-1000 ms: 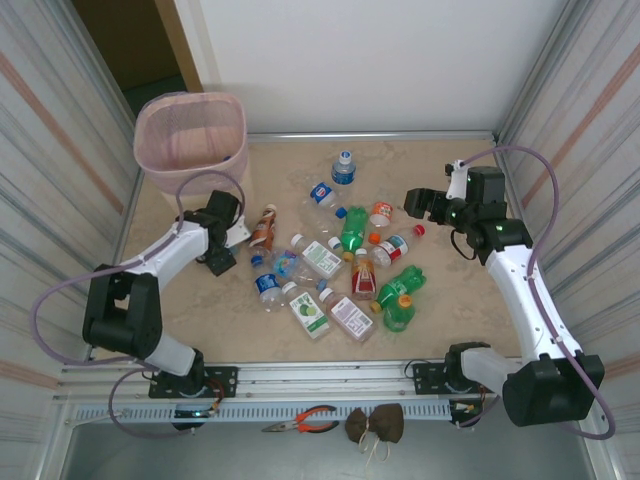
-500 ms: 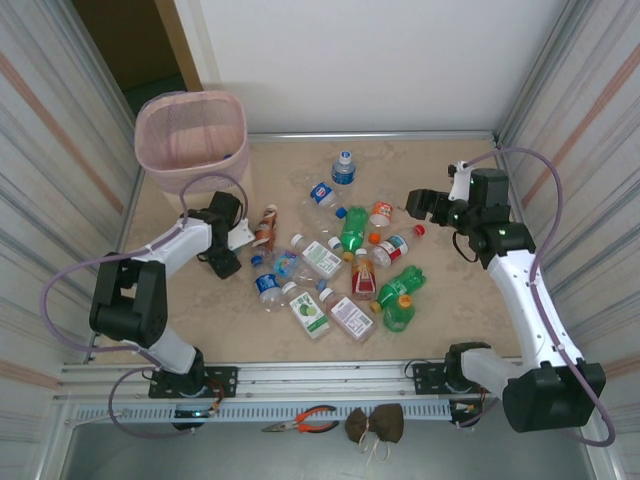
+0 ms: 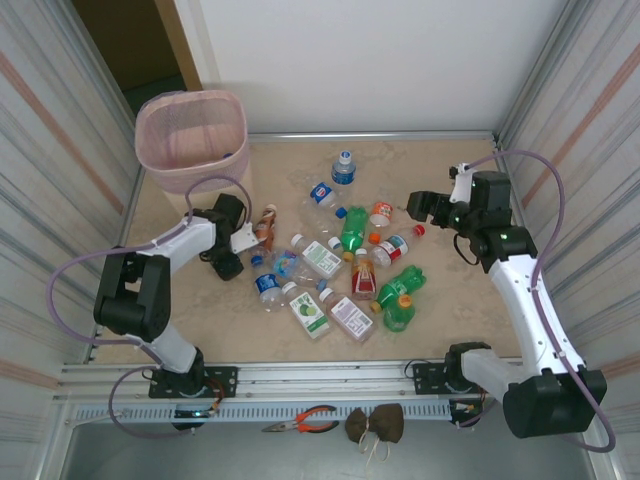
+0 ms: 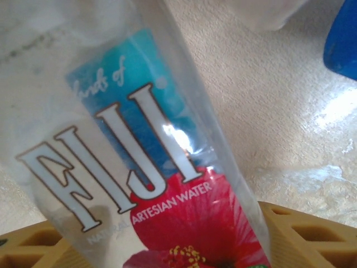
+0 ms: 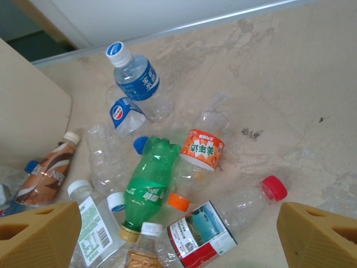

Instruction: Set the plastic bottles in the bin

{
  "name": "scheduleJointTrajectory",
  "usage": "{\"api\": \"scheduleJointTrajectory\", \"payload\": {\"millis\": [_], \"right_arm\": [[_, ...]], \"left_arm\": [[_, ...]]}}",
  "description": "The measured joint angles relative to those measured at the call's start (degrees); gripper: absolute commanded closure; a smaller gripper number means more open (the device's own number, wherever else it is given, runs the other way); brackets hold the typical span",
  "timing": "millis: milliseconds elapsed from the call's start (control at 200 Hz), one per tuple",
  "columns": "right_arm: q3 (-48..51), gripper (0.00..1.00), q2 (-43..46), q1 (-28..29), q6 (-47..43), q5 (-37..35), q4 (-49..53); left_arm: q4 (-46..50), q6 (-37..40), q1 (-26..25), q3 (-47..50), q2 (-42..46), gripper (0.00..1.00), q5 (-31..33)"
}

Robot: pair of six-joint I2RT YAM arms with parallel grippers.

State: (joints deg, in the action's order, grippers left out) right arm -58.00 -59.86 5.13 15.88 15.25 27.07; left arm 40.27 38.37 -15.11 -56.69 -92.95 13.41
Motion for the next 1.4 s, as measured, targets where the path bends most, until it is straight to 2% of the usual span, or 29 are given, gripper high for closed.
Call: {"api": "scheduleJointTrajectory", "payload": {"millis": [220,481,691,867,1022,1217,1403], "right_arm": [[0.3,0.1,0.3,0.0,0.0,0.0,0.1],[0.5,0.1,1.1,-0.7,0.0,0.0,0.0],[0.5,0.1,1.7,-1.1,0.0,0.0,0.1],[0.5,0.1,1.8,-1.1,0.0,0.0,0.1],[0.5,0.1,1.8,-1.1,0.0,0.0,0.3],[0.5,0.1,1.8,-1.1,0.0,0.0,0.5],[0.5,0.1,1.8,-1.1,0.0,0.0,0.5]], "left_arm": [[0.2,-1.0,0.0,0.0,3.2,0.38,-0.2],[0.6,-1.3,-0.3,0.1,13.3,0.44,-1.9],[1.5,-1.1,-1.7,0.0,22.5,0.5,-10.2],[1.7,-1.4,-1.7,-1.4,28.5,0.5,-18.2],[1.7,-2.8,-1.7,-6.0,30.0,0.47,-23.1],[3.5,-6.1,-0.4,-11.4,26.0,0.44,-21.2],[4.7,-8.6,2.4,-8.6,22.2,0.33,-16.6]]}}
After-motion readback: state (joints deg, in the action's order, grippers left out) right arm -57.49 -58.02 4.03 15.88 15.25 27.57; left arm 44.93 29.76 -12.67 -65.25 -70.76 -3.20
